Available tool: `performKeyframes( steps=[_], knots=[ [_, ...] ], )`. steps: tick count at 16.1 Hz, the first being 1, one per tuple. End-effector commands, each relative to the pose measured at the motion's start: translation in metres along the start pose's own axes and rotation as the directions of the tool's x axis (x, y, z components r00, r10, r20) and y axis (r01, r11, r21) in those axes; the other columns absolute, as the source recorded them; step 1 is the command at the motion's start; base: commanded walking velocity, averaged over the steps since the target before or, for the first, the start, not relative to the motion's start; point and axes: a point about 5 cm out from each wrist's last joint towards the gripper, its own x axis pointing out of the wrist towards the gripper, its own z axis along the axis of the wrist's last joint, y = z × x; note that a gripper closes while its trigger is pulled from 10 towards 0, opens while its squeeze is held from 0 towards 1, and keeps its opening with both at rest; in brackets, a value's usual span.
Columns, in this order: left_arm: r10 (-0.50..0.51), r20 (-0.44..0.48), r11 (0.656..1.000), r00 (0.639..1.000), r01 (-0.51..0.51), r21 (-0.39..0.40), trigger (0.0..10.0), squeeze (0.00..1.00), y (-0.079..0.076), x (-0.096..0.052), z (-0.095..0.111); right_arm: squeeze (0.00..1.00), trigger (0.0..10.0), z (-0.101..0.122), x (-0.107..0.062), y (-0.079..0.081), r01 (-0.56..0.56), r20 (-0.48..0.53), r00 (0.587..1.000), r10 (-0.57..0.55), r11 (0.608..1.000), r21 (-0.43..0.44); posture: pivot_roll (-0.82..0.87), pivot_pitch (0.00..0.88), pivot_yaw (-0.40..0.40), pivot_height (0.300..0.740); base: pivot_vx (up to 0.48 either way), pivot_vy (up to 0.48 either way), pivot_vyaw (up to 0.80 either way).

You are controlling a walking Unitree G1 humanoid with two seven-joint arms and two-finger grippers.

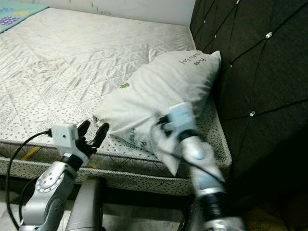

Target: Clean up the room

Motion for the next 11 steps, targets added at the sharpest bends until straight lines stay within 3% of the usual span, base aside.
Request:
performKeyframes(
  steps=[1, 3, 7, 9, 11],
  knots=[
    [-0.001, -0.004, 1.0, 1.0, 0.001, 0.005, 10.0, 0.0, 0.0, -0.001, 0.001, 0.0, 10.0, -0.004, -0.009, -0.011, 0.066, -0.023, 0.998, -0.066, 0.998, -0.007, -0.01, 0.056, -0.088, 0.48, 0.0, 0.0, 0.0],
    [0.001, -0.005, 1.0, 1.0, 0.0, 0.005, 10.0, 0.0, 0.0, -0.001, 0.001, 0.0, 10.0, -0.005, -0.015, -0.017, 0.092, -0.033, 0.995, -0.093, 0.995, -0.035, -0.01, 0.058, -0.087, 0.48, 0.0, 0.0, 0.0],
    [-0.006, -0.013, 1.0, 1.0, 0.007, 0.002, 10.0, 0.0, -0.001, -0.001, 0.0, 0.0, 10.0, -0.023, -0.037, -0.013, -0.002, -0.219, 0.976, -0.006, 0.999, -0.036, -0.02, 0.066, -0.085, 0.48, 0.0, 0.0, 0.0],
    [-0.011, -0.022, 1.0, 1.0, 0.011, -0.001, 10.0, 0.0, -0.002, -0.001, -0.001, 0.0, 10.0, -0.025, -0.043, -0.003, -0.091, -0.269, 0.958, 0.1, 0.995, 0.046, -0.02, 0.066, -0.085, 0.48, 0.0, 0.0, 0.0],
    [-0.012, -0.023, 1.0, 1.0, 0.012, -0.004, 10.0, 0.0, -0.003, -0.001, -0.002, 0.0, 10.0, -0.02, -0.042, -0.002, -0.071, -0.245, 0.965, 0.093, 0.993, 0.097, -0.02, 0.066, -0.085, 0.48, 0.0, 0.0, 0.0]
  ],
)
